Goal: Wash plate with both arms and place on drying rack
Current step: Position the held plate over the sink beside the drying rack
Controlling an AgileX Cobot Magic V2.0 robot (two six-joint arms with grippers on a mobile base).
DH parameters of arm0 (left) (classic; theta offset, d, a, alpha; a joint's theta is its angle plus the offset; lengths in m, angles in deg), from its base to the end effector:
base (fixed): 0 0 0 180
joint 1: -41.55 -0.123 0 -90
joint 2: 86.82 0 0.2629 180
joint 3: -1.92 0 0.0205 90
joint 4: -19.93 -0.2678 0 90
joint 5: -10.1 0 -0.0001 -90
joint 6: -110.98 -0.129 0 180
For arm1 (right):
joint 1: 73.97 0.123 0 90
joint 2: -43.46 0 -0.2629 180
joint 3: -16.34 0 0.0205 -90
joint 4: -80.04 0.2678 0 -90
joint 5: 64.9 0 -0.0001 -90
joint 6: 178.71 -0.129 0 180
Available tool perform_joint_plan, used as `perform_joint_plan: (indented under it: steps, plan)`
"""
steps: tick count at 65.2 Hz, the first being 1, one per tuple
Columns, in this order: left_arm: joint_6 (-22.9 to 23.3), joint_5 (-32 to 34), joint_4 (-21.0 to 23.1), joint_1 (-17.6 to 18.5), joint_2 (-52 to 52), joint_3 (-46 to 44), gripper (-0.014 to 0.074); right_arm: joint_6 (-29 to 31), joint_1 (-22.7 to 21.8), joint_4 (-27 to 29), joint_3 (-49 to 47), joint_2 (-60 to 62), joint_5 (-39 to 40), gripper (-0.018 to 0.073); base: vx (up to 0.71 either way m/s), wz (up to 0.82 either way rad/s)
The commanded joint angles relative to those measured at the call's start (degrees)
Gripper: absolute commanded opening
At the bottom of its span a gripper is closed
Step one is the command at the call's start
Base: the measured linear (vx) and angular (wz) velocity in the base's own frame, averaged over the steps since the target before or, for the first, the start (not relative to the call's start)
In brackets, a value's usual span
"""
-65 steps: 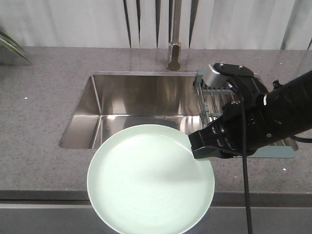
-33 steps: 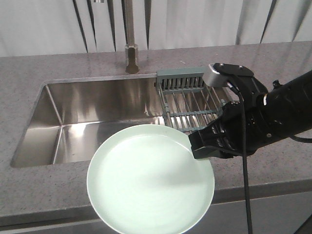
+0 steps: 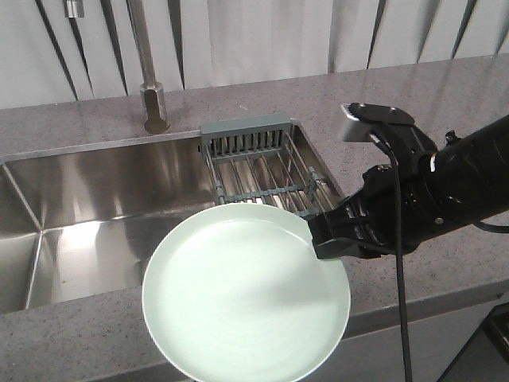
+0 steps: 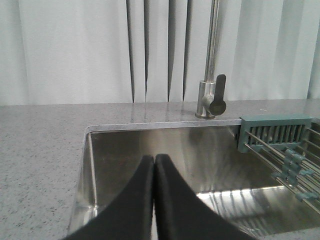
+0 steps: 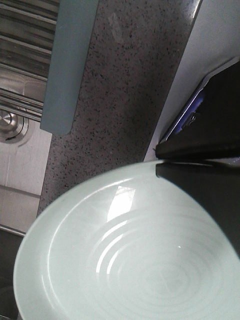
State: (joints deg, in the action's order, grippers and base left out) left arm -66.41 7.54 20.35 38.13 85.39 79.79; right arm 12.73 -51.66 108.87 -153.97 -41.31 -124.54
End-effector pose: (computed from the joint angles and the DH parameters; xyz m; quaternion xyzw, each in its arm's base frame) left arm 0.1337 0.0079 0.2032 -0.0390 0.6949 0.0023 0.7180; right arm 0.2590 0.1643 0.2821 -0.2027 0.9249 0.2570 0.1936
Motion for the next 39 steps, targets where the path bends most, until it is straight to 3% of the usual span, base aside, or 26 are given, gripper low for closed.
perform_joint_plan:
  steps: [1,39]
  plan:
    - [-0.02,4.21,0.57,0.41,0.79,-1.24,-0.0006,0.41,-0.04,1.89,-1.39,1.76,1.82,-0.0008,0.08,-0.16]
    - [-0.02,4.21,0.57,0.41,0.79,-1.24,-0.0006,0.41,-0.04,1.89,-1.39,1.76,1.82,-0.0008,0.08,0.00]
